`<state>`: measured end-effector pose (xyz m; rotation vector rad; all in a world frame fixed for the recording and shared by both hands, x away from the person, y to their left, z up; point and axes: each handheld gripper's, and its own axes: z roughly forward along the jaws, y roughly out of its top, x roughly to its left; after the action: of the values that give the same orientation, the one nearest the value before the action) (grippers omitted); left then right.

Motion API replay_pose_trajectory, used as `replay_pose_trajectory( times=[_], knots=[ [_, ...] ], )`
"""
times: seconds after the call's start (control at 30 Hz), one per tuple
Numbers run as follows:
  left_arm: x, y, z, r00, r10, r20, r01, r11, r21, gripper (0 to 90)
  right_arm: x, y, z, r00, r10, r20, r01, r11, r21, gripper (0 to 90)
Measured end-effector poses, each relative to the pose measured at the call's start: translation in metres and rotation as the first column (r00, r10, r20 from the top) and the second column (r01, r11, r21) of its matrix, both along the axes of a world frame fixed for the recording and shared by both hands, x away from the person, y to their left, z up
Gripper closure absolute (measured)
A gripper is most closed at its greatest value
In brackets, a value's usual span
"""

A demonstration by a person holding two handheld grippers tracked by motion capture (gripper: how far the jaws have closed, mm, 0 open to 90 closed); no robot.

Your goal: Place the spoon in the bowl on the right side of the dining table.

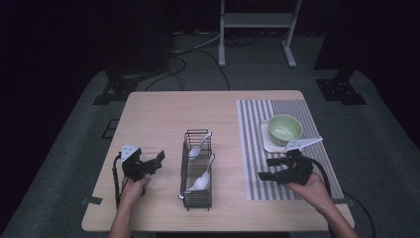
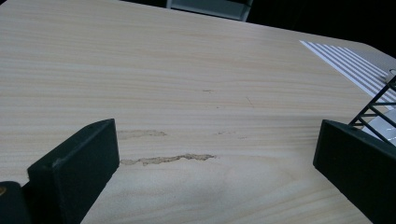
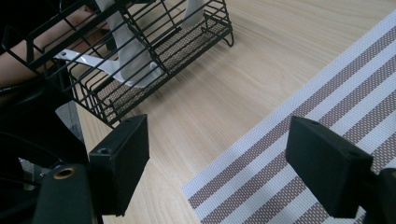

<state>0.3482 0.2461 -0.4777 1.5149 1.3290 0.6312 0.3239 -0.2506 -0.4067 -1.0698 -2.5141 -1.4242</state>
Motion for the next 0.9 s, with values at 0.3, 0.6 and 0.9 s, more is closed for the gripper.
replay_pose_trajectory(
  times=[0.3,0.6,0.9],
  knots=[
    [0.0,0.0,0.0,1.0,0.0,0.001,0.0,1.0,0.0,0.0,0.005,0.008,0.003,0.9999,0.009,-0.006,-0.009,1.0,-0.016,20.6],
    [0.0,0.0,0.0,1.0,-0.002,0.0,0.002,1.0,-0.001,0.0,0.007,0.018,0.009,0.9993,0.038,-0.004,-0.038,0.999,-0.029,20.6],
    [0.0,0.0,0.0,1.0,-0.002,-0.002,0.002,1.0,0.0,0.0,0.009,0.028,0.015,0.9981,0.061,-0.009,-0.061,0.997,-0.036,20.1]
  ],
)
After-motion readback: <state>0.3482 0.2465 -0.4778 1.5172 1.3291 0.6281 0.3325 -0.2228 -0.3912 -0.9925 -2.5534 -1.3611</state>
